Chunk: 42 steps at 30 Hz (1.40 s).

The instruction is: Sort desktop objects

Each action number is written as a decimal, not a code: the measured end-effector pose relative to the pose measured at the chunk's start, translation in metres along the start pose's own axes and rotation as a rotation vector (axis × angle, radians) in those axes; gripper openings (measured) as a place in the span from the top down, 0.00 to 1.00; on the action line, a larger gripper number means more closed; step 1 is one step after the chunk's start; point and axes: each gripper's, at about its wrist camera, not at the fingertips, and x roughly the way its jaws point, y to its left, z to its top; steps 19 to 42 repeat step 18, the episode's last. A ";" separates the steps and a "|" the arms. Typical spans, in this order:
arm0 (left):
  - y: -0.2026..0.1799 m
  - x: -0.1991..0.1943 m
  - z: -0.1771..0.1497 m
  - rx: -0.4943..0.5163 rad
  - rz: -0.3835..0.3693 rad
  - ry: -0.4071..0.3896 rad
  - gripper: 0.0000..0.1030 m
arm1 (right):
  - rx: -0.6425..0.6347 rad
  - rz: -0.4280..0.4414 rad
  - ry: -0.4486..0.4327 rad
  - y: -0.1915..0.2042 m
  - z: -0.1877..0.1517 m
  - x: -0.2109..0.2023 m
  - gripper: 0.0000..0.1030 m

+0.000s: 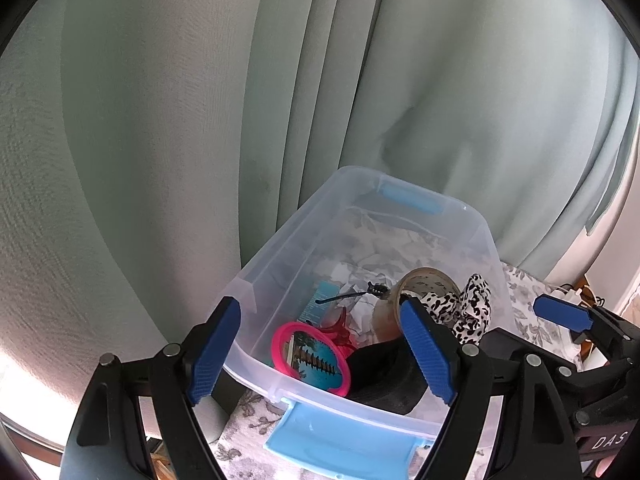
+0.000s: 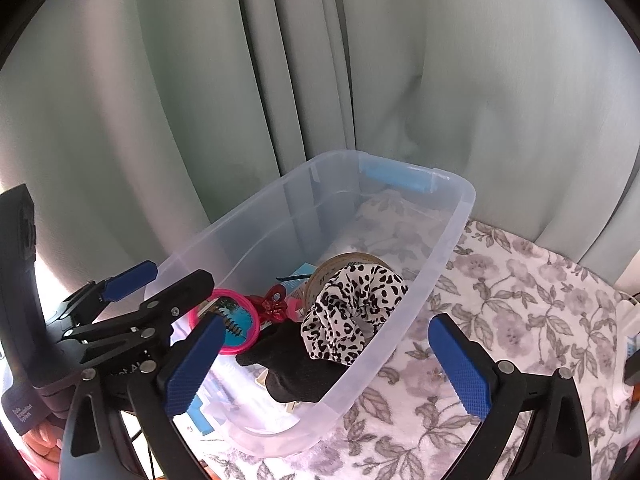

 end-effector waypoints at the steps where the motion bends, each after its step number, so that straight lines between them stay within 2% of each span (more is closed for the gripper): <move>1: 0.000 0.000 0.000 -0.002 -0.001 -0.001 0.20 | 0.000 0.000 -0.001 0.000 0.000 -0.001 0.00; 42: 0.001 0.003 0.002 -0.001 -0.003 0.000 0.20 | -0.001 0.000 0.004 -0.004 -0.001 0.001 0.00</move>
